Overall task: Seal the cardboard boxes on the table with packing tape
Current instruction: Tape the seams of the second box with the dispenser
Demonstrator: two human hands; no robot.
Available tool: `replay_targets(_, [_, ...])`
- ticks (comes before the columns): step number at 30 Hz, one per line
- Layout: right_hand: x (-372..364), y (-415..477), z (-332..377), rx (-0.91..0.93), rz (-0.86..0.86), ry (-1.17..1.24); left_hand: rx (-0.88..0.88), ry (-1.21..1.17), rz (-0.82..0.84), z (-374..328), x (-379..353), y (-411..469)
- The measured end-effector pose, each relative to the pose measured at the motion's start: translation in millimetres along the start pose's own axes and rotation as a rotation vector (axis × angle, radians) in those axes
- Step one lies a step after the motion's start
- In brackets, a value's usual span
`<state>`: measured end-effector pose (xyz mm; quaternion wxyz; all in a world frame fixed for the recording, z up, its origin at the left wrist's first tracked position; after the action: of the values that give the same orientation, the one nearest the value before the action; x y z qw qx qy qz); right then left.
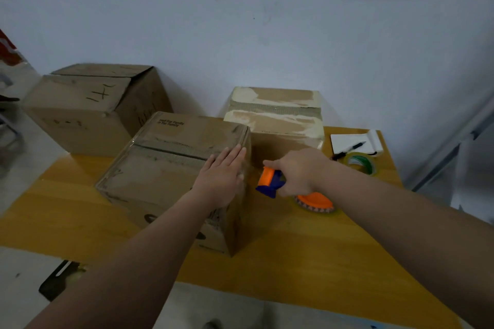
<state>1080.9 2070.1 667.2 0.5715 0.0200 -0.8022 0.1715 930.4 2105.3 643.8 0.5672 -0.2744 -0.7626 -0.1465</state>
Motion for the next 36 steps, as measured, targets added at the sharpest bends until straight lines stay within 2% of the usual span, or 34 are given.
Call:
replay_targets(5, [-26.5, -23.3, -20.6, -0.013, -0.162, 0.176, 0.001, -0.006, 0.006, 6.8, -2.0, 5.3])
replay_targets(10, [-49.6, -34.5, -18.7, -0.007, -0.163, 0.264, -0.003, -0.019, 0.001, 8.2, -4.9, 6.6])
replay_targets(14, [-46.9, -25.5, -7.9, -0.041, -0.151, 0.23, 0.003, 0.002, -0.014, 8.6, -4.9, 6.6])
replay_targets(20, [-42.5, -8.7, -1.3, -0.092, -0.041, 0.308, 0.011, 0.011, -0.047, 6.9, -3.8, 4.6])
replay_targets(28, [-21.5, 0.6, 8.9, -0.039, 0.035, 0.106, 0.004, -0.01, -0.051, 5.5, -3.5, 3.6])
replay_targets(36, [-10.5, 28.7, 36.0, -0.047, 0.266, 0.257, 0.019, 0.002, -0.026, 7.1, -4.0, 5.4])
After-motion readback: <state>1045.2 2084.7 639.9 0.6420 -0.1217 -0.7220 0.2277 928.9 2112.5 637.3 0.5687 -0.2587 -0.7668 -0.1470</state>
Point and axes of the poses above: each hand's wrist, its own y-axis towards the middle knuckle, its own x-axis out of the back of the hand, z = x × y, the point moved 6 cm from there along y, towards the middle knuckle, and after that the axes turned 9 degrees about -y, right-handed, at the moved point
